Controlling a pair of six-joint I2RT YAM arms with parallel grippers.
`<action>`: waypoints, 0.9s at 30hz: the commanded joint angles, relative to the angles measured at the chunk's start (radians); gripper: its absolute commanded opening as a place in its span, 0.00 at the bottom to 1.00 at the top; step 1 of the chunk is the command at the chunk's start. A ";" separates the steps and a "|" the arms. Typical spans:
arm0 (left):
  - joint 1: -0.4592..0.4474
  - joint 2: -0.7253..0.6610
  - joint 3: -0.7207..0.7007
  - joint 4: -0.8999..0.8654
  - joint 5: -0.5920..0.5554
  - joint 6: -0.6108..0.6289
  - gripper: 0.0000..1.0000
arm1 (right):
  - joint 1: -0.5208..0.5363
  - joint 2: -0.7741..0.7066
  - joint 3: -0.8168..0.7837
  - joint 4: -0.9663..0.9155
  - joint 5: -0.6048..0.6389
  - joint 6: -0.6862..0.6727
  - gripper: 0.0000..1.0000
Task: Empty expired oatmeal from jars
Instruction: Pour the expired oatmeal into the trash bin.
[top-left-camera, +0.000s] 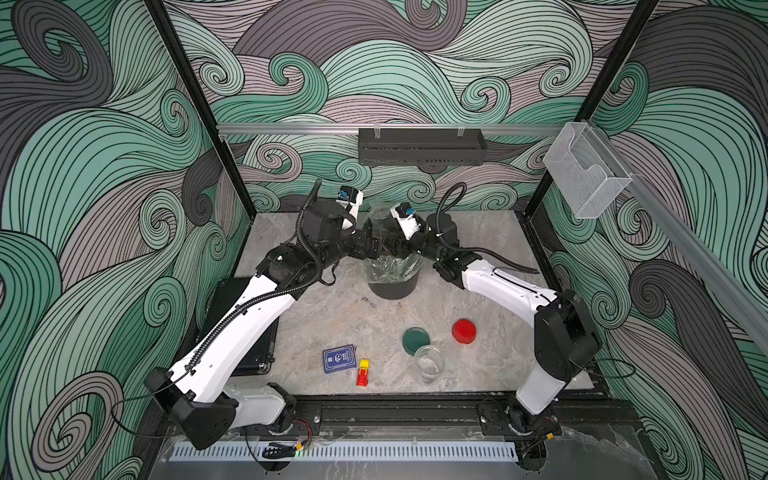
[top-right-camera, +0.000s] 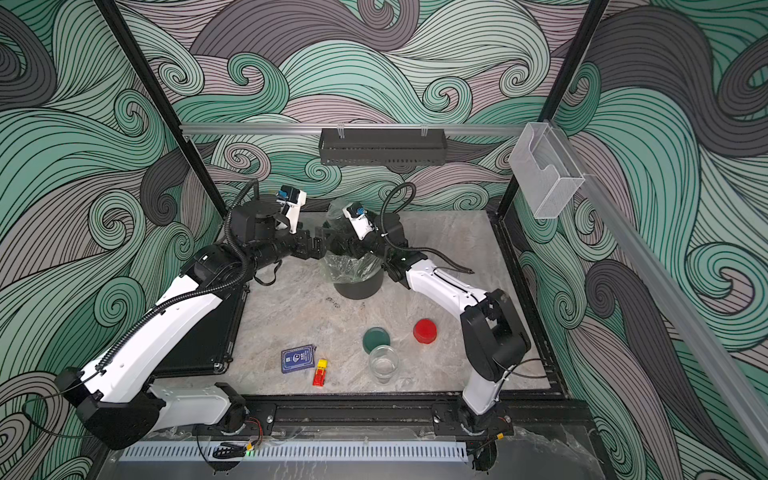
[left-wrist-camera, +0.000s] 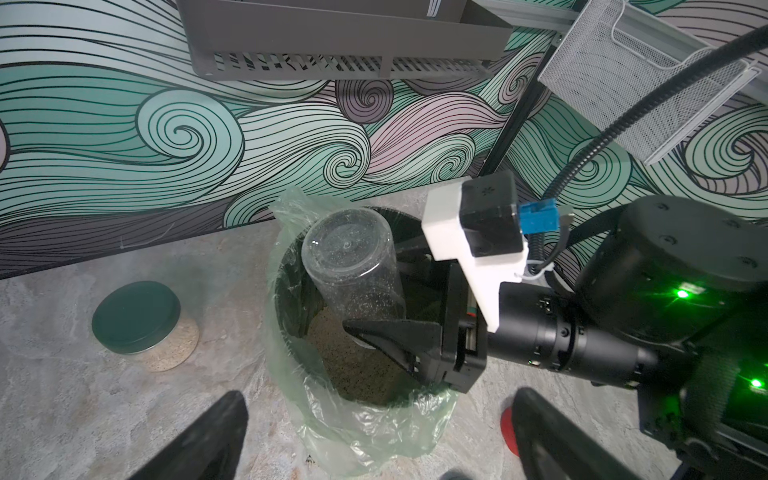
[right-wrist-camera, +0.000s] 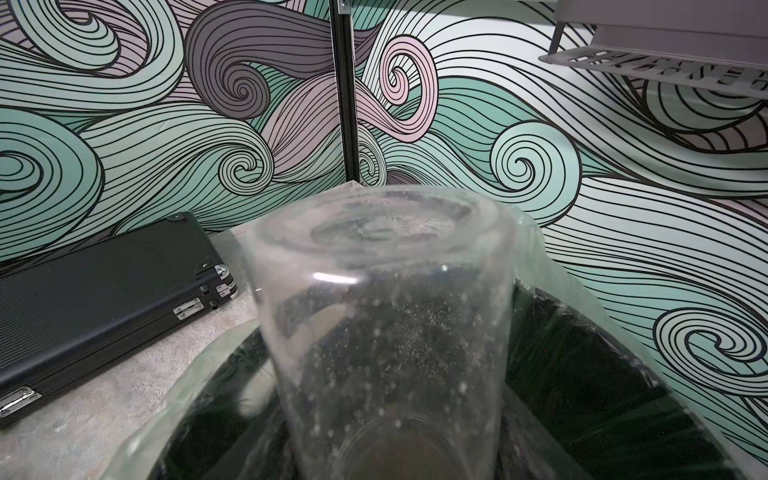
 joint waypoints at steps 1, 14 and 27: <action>-0.007 -0.007 0.040 -0.011 0.009 -0.011 0.99 | -0.006 -0.002 -0.005 0.032 -0.015 -0.005 0.18; -0.007 0.000 0.041 -0.005 0.015 -0.008 0.99 | -0.005 0.004 -0.009 0.038 -0.023 0.001 0.18; -0.007 0.008 0.042 -0.004 0.014 0.009 0.99 | -0.005 0.004 -0.010 0.033 -0.026 -0.007 0.18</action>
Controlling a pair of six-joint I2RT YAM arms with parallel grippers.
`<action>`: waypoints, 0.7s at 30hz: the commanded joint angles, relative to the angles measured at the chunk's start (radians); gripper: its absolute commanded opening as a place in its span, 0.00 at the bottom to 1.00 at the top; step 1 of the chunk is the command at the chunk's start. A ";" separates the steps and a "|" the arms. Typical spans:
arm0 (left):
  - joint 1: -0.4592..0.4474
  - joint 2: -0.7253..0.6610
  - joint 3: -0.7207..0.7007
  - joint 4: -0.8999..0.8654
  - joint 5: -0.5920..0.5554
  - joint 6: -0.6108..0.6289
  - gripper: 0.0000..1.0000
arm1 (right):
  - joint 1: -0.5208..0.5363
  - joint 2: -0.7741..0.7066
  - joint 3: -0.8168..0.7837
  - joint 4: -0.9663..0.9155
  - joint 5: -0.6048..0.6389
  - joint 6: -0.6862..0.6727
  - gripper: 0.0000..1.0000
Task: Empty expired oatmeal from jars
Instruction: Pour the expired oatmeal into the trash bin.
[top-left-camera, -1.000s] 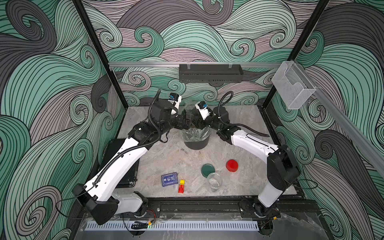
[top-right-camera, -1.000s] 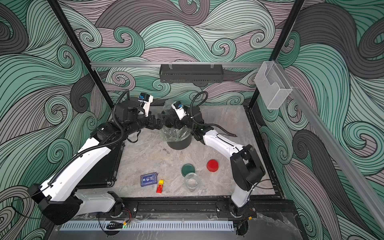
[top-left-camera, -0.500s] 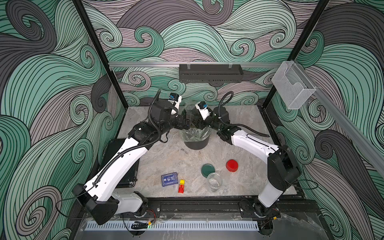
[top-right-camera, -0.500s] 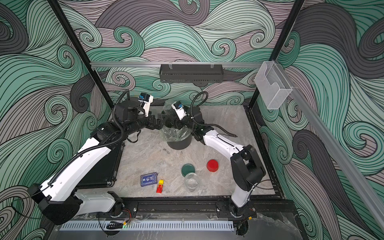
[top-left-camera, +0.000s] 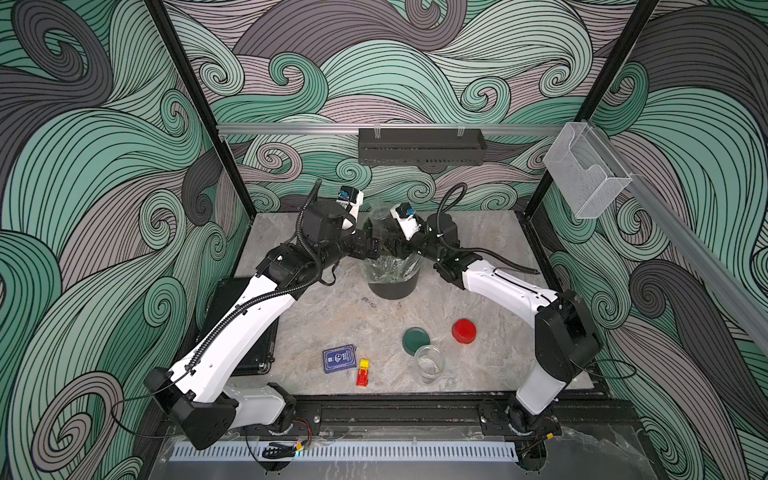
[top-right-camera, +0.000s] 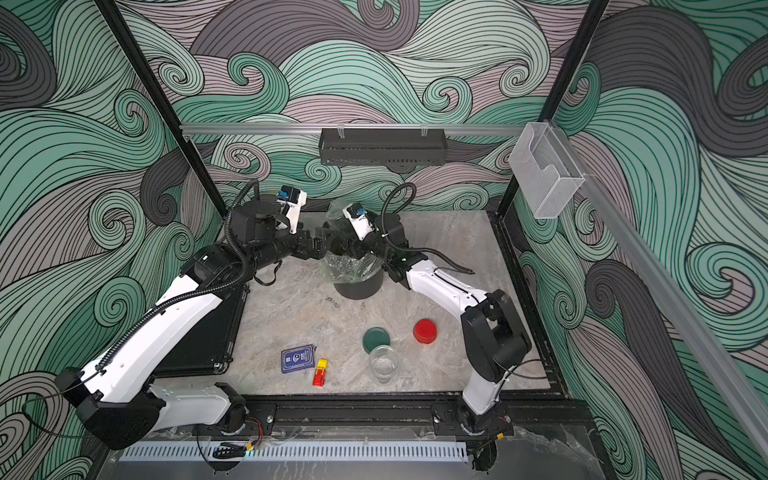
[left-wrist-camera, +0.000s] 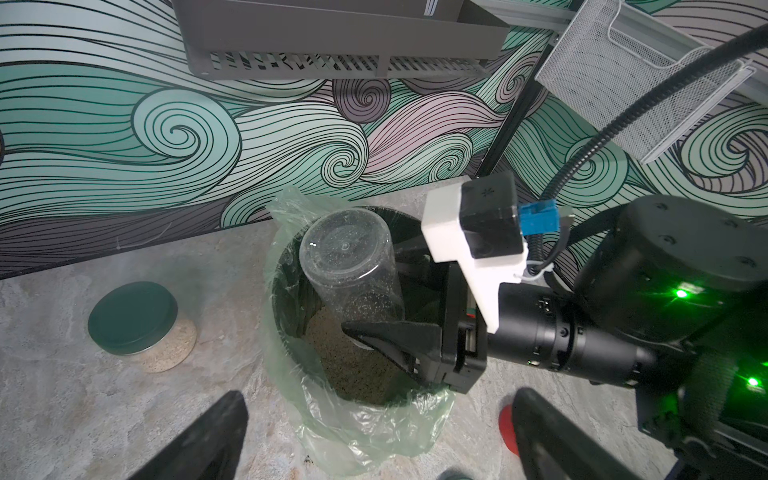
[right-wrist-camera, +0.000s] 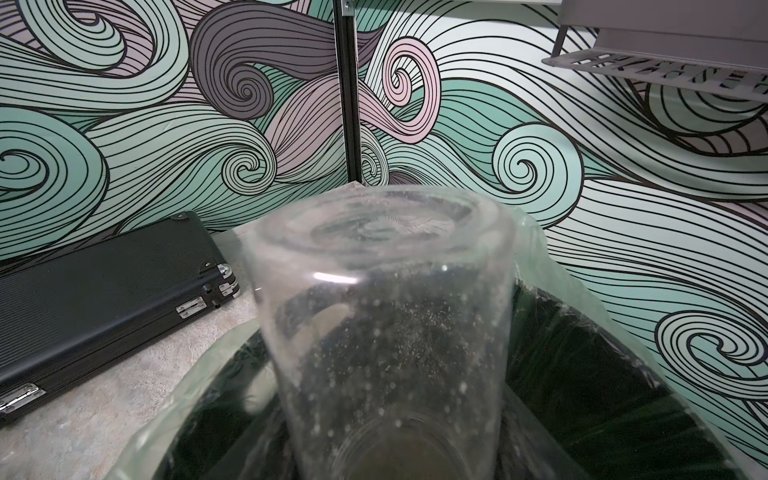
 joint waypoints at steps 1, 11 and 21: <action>-0.007 0.007 0.041 -0.007 0.006 0.012 0.99 | -0.006 0.004 -0.004 0.026 -0.017 -0.006 0.18; -0.007 -0.021 0.006 -0.003 -0.011 0.066 0.99 | -0.004 -0.046 -0.005 0.010 -0.011 -0.035 0.18; -0.005 -0.018 0.010 0.001 -0.003 0.096 0.99 | 0.002 -0.010 0.020 -0.019 0.003 -0.055 0.18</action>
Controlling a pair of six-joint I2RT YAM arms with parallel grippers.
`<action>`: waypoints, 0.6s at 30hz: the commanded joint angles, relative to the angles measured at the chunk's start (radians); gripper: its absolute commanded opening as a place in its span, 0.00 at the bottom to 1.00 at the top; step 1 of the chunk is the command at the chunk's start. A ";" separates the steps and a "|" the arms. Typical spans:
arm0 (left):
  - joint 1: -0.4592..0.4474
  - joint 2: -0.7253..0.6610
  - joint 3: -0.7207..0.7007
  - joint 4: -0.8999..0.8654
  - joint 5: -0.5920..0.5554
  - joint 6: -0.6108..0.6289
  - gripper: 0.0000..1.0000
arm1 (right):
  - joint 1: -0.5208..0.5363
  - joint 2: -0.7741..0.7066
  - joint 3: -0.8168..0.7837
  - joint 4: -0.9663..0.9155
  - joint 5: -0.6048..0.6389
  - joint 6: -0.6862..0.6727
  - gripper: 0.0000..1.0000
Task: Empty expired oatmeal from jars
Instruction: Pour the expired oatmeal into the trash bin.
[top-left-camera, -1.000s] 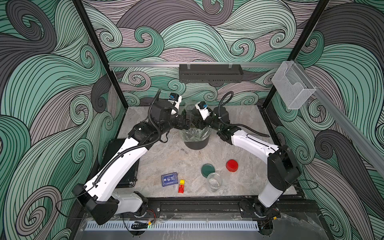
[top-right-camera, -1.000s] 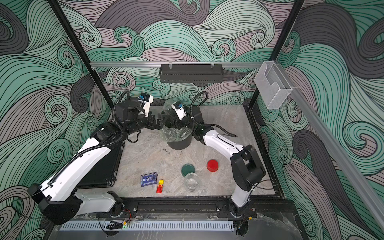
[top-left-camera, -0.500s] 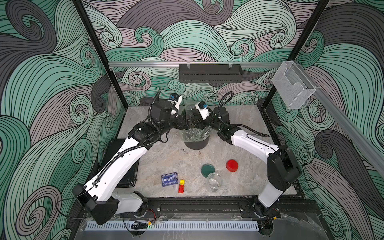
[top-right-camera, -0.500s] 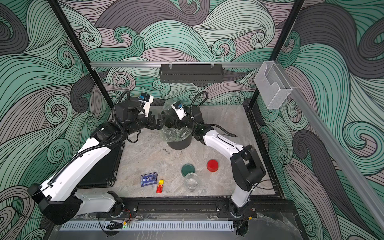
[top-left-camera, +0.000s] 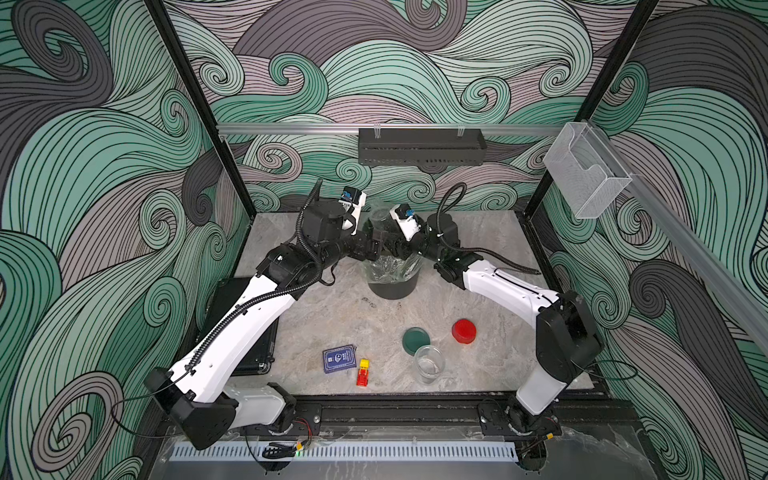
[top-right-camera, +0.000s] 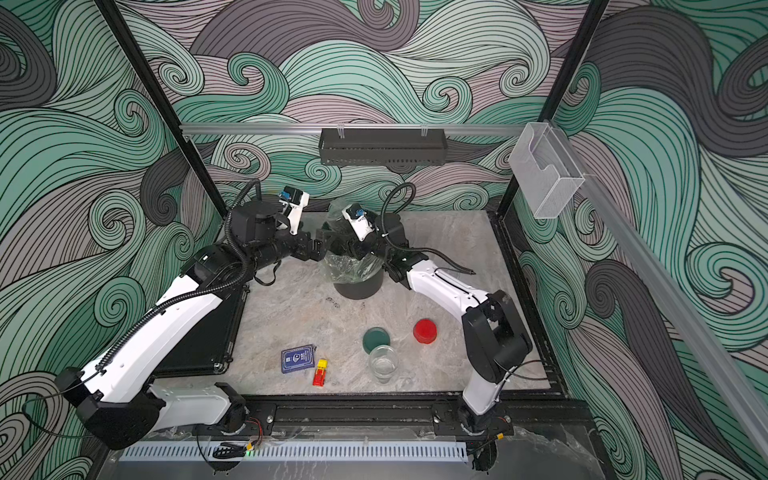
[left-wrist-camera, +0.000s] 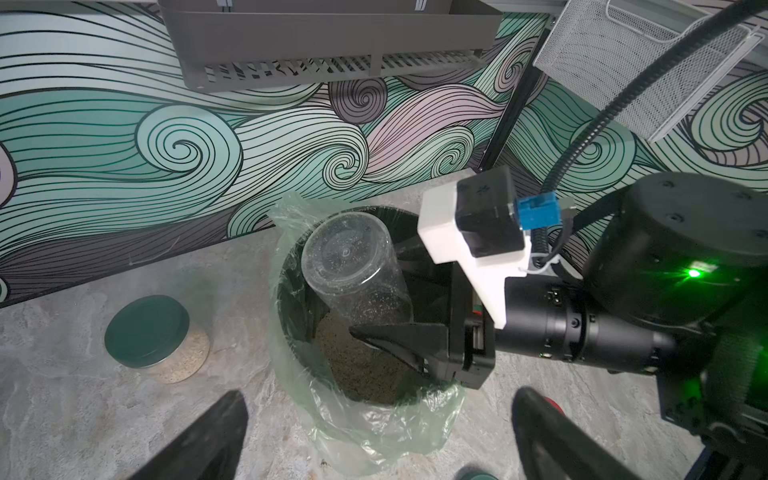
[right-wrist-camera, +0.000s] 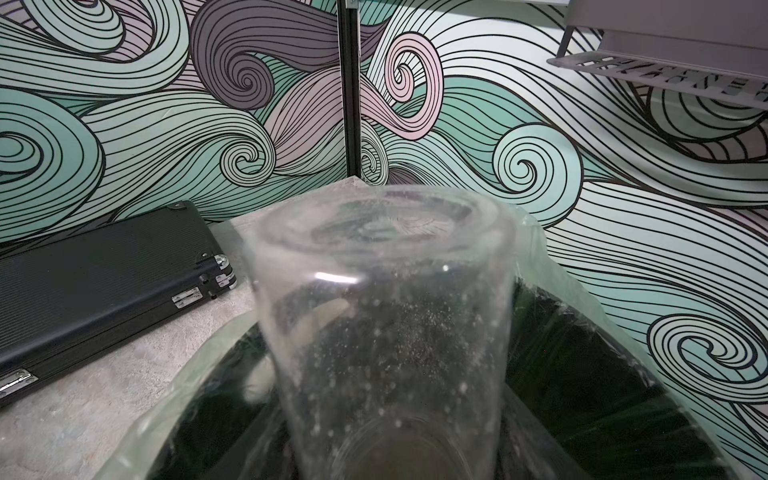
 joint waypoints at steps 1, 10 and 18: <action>-0.005 -0.017 0.016 0.000 0.000 0.027 0.99 | 0.002 -0.007 0.021 0.002 0.004 -0.021 0.18; 0.001 -0.020 0.024 -0.012 0.018 0.053 0.99 | 0.007 -0.005 0.023 -0.016 0.016 -0.048 0.18; 0.048 0.013 0.042 0.015 0.229 0.108 0.99 | -0.007 -0.024 0.021 -0.062 -0.040 -0.173 0.19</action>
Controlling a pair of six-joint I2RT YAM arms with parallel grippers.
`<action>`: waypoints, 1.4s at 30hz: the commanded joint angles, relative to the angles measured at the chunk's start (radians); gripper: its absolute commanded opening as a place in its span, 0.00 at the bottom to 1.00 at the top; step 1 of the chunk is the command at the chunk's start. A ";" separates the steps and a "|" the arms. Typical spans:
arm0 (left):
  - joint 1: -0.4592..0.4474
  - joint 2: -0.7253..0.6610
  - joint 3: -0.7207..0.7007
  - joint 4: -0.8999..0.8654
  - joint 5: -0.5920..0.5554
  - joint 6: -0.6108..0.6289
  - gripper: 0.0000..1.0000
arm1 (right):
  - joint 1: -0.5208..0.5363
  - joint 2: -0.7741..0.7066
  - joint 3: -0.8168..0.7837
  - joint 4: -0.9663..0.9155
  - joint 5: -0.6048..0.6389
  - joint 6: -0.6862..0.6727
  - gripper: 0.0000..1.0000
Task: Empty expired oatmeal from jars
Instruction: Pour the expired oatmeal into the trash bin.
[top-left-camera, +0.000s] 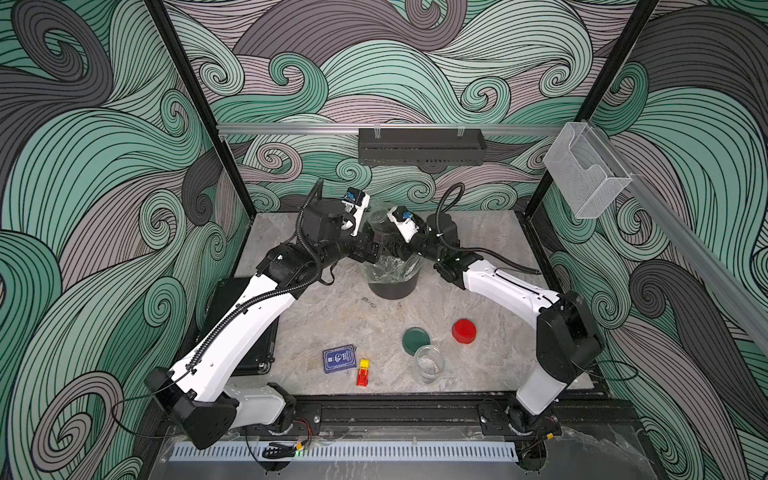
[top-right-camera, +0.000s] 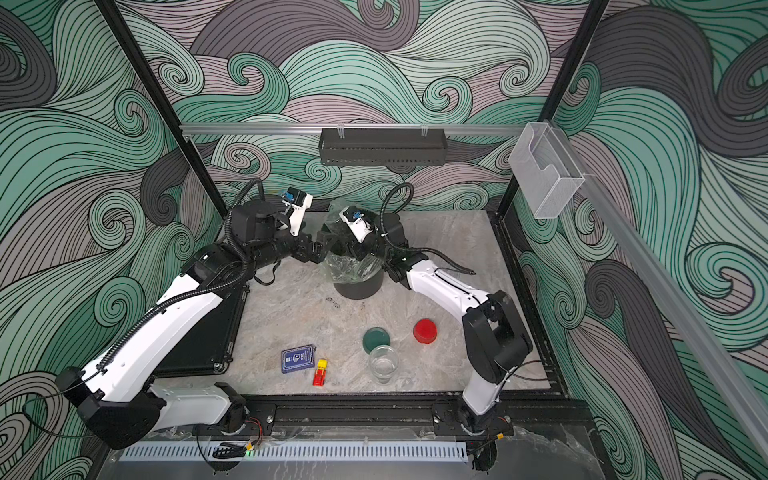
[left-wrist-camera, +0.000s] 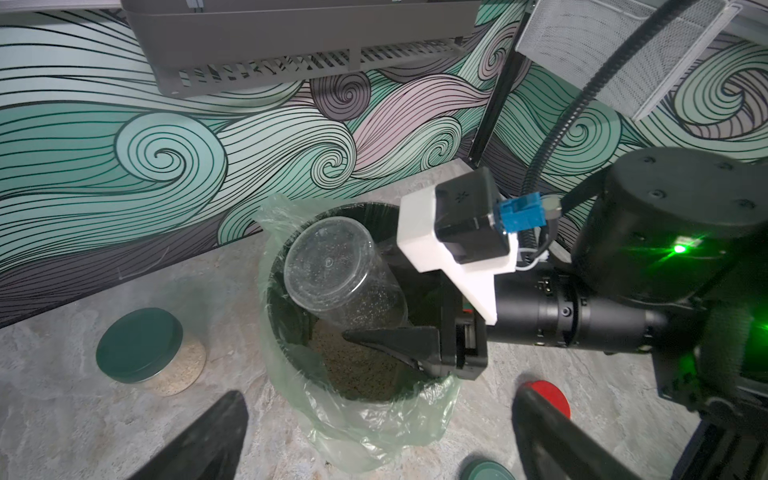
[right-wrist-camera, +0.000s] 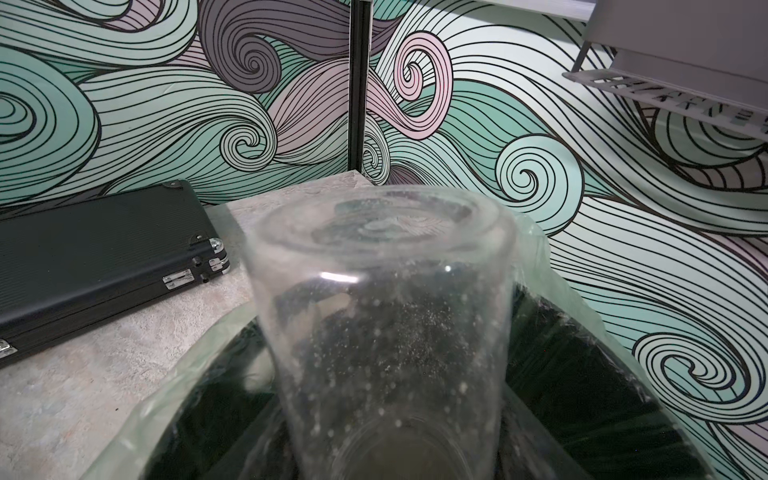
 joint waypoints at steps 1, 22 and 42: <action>0.027 0.003 0.042 0.019 0.171 0.050 0.99 | -0.011 -0.027 0.023 -0.057 -0.045 -0.080 0.18; 0.074 0.038 0.136 0.086 0.233 0.061 0.99 | -0.037 -0.190 0.098 -0.087 -0.293 -0.086 0.19; 0.075 0.031 0.041 0.301 0.266 -0.153 0.75 | 0.057 -0.263 0.037 -0.069 -0.311 -0.013 0.18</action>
